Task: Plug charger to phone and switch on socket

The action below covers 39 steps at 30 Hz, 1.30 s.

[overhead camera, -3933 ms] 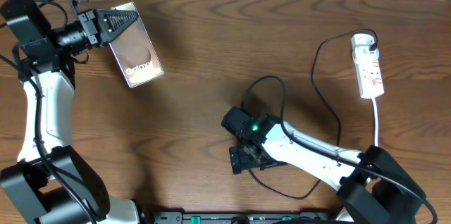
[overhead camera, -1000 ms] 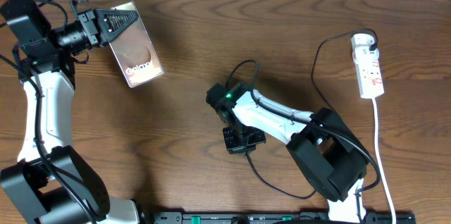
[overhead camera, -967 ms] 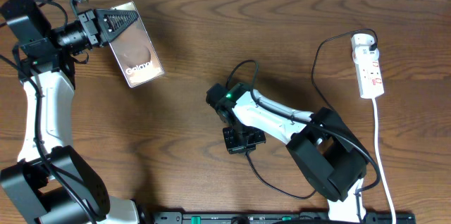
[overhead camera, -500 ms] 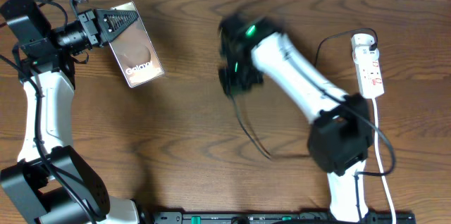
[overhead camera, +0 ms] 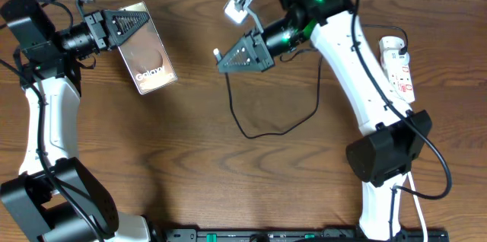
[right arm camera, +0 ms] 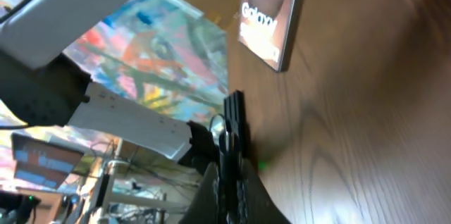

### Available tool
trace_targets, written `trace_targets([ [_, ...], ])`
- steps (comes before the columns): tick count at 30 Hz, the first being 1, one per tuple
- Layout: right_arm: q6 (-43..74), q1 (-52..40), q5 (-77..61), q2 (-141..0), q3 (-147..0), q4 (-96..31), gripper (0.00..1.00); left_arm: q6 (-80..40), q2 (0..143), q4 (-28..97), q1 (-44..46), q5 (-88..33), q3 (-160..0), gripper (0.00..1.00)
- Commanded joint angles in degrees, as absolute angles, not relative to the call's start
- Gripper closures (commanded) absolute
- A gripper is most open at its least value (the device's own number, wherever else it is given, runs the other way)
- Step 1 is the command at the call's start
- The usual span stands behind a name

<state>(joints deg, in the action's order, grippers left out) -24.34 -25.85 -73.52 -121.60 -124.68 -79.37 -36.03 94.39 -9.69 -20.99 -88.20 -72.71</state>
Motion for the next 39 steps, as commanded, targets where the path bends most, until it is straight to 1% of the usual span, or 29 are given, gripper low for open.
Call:
trace_targets([
  [1,-30.7,-27.6,-79.0,-121.9,-117.8,-76.7,0.99,-35.6,94.2,-10.2,-21.2,-89.4,-72.9,0.93],
  [7,-29.5,-29.3,-87.3,-121.9,-105.0,-64.7,0.99,-35.6,94.2,-10.2,-21.2,-89.4,-72.9,0.92],
  [11,-25.6,-30.3,-89.4,-121.9,-100.5,-56.6,0.99,-35.6,94.2,-10.2,-21.1,-89.4,-72.9,0.93],
  [17,-23.2,-33.6,-89.3,-121.9,-99.3,-49.2,0.99,-35.6,94.2,-10.2,-19.7,-89.4,-72.9,0.93],
  [23,-10.8,-35.9,-86.0,-121.9,-99.2,-38.0,0.99,-35.6,94.2,-10.2,-17.6,-89.3,-72.9,0.93],
  [26,-7.2,-36.4,-86.0,-121.9,-99.3,-33.5,0.99,-35.6,94.2,-10.2,-17.0,-89.3,-72.9,0.93],
  [36,-5.8,-36.4,-83.9,-121.9,-99.2,-31.6,0.99,-37.9,94.2,-10.2,-15.6,-89.2,-72.9,0.93],
  [39,-5.8,-36.4,-83.9,-121.9,-99.3,-31.6,0.99,-38.5,94.2,-10.2,-14.9,-87.3,-72.9,0.92],
])
